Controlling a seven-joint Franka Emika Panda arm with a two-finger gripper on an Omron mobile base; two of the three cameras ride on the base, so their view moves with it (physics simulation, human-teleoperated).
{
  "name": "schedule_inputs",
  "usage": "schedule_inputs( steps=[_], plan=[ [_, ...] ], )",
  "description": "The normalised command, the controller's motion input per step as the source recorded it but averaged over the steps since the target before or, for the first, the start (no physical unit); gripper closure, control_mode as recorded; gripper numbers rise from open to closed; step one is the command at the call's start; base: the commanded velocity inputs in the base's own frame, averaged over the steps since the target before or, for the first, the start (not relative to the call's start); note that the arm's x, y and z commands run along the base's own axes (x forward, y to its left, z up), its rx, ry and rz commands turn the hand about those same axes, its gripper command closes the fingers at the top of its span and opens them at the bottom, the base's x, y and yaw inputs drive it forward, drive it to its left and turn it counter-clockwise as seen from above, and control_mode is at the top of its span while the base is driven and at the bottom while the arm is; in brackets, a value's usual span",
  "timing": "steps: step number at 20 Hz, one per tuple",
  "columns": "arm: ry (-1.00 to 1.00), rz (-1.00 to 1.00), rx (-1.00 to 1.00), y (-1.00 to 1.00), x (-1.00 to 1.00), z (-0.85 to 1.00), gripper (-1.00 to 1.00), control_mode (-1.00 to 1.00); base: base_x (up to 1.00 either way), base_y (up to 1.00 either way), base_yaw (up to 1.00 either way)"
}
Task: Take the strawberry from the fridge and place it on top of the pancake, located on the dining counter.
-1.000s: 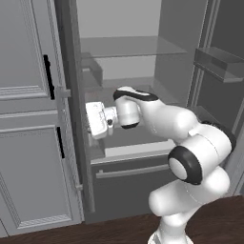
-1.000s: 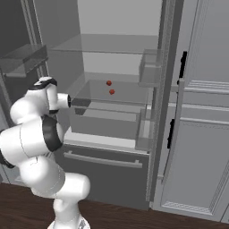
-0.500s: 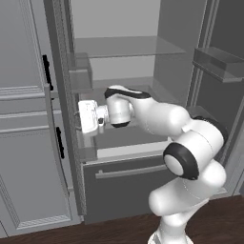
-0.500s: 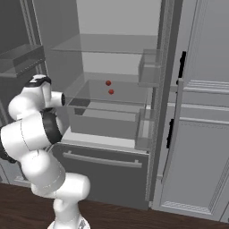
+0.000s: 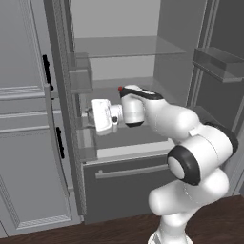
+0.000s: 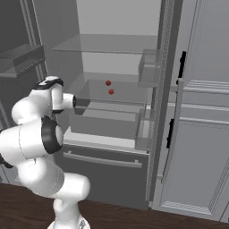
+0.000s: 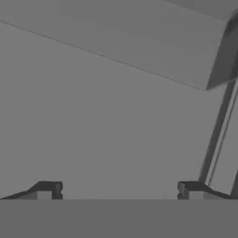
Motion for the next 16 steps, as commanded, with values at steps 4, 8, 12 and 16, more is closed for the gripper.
schedule_inputs(
  steps=[4, 8, 12, 16],
  plan=[
    [0.02, 0.0, 0.08, -1.0, 0.12, 0.24, -1.0, -1.0, 0.0, 0.0, 0.0],
    [0.01, 0.03, 0.01, -1.0, 0.33, 0.0, -1.0, -1.0, 0.0, 0.0, 0.0],
    [-0.07, 0.05, -0.01, -1.0, 0.04, 0.0, -1.0, -1.0, 0.0, 0.0, 0.0],
    [-0.17, 0.05, -0.12, -0.98, 0.02, -0.05, -1.0, -1.0, 0.0, 0.0, 0.0]
  ],
)
